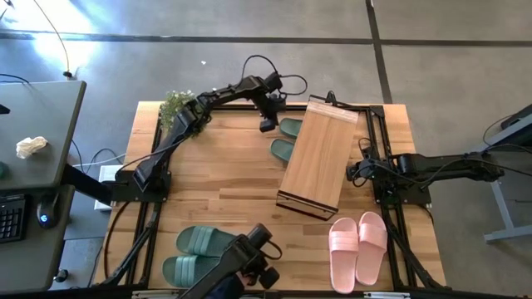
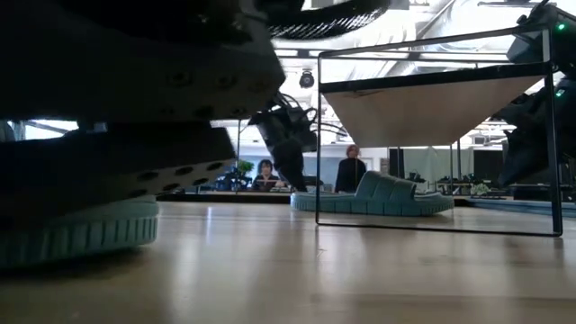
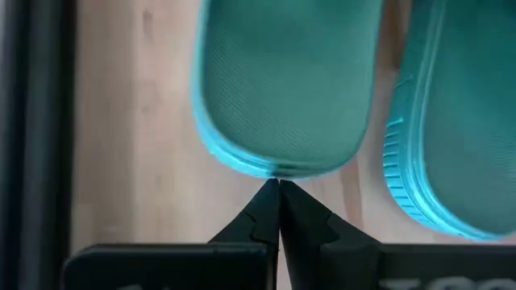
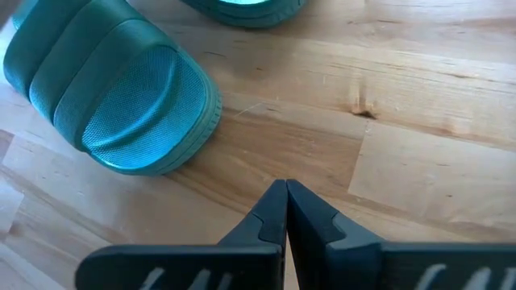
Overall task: Pick and place slides into the shelf
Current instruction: Adjust the green slides under the shelf
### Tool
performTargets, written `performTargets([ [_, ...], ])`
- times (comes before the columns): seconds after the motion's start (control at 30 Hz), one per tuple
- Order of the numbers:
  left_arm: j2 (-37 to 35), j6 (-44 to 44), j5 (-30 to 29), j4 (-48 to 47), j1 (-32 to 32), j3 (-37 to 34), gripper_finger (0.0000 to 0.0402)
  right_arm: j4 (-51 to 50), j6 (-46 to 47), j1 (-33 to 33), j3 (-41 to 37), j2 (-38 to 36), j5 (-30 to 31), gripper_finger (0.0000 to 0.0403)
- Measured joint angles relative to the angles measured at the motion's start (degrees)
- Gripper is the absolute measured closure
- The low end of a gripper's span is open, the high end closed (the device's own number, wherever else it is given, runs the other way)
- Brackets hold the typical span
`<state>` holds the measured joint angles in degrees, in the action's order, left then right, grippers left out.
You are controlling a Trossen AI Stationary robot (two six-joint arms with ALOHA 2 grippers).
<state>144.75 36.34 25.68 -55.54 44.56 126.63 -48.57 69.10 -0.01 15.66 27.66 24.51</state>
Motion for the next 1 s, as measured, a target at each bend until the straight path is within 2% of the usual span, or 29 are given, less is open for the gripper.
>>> performTargets([
  [0.27, -0.02, -0.15, -2.64, 1.31, -1.62, 0.13, 0.0401, 0.0, 0.07, -0.01, 0.0, 0.0, 0.83, 0.0403],
  [0.57, -0.04, -2.11, -2.82, 3.31, -2.25, 0.13, 0.0401, 0.53, 0.52, -0.01, 0.0, 0.0, 1.37, 0.0403],
  [0.67, -0.04, -2.07, -2.87, 3.62, -2.61, 0.13, 0.0401, 0.86, 3.38, 0.0, 0.1, -0.02, 1.56, 0.0403],
  [0.8, -0.09, -2.08, -2.72, 3.7, -2.62, 0.11, 0.0402, -0.85, 6.63, 0.0, 3.72, -0.04, 5.37, 0.0403],
  [1.0, -0.09, -2.26, -2.7, 4.87, -2.62, 0.11, 0.0401, -10.5, 10.95, -0.35, 12.08, -0.24, 11.12, 0.0403],
])
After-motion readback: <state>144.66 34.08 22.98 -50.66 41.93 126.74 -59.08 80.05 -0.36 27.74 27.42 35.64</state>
